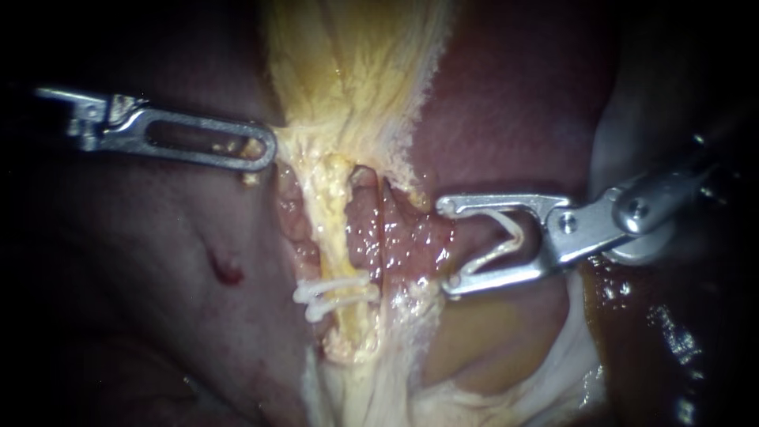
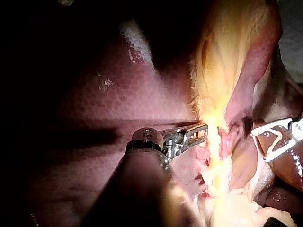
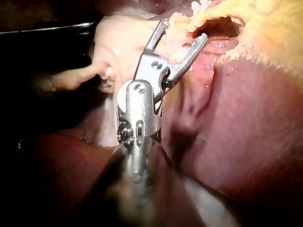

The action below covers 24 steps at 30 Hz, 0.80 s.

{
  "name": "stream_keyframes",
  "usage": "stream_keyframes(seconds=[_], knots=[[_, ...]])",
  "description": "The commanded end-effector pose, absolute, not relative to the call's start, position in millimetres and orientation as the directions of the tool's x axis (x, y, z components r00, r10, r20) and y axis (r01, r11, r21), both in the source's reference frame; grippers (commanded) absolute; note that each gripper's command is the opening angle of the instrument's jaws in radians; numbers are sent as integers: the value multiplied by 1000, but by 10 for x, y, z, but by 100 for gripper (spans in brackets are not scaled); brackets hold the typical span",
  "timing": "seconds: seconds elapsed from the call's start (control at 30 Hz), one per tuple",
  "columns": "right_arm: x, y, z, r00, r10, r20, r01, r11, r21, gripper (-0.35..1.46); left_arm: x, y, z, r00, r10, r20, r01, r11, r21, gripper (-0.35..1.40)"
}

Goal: Clipping third clip left tube

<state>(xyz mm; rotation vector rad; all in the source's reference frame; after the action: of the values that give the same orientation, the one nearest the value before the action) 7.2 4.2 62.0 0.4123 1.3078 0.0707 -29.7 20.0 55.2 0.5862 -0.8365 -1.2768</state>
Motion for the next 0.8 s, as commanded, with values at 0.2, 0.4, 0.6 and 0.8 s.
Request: stream_keyframes(seconds=[0.2,0.4,0.6,0.8], knots=[[106,30,641,266,320,-909,186,909,374,50,-299,199,554,72,-974,214,586,215,782,-35],[128,26,661,272,397,-877,176,875,451,50,-300,197,555,71,-974,215,586,215,781,-35],[134,29,682,279,445,-851,161,852,498,50,-301,197,555,71,-974,215,587,215,781,-35],[131,35,706,285,492,-823,147,825,545,50,-301,197,555,71,-974,215,587,215,781,-35]])
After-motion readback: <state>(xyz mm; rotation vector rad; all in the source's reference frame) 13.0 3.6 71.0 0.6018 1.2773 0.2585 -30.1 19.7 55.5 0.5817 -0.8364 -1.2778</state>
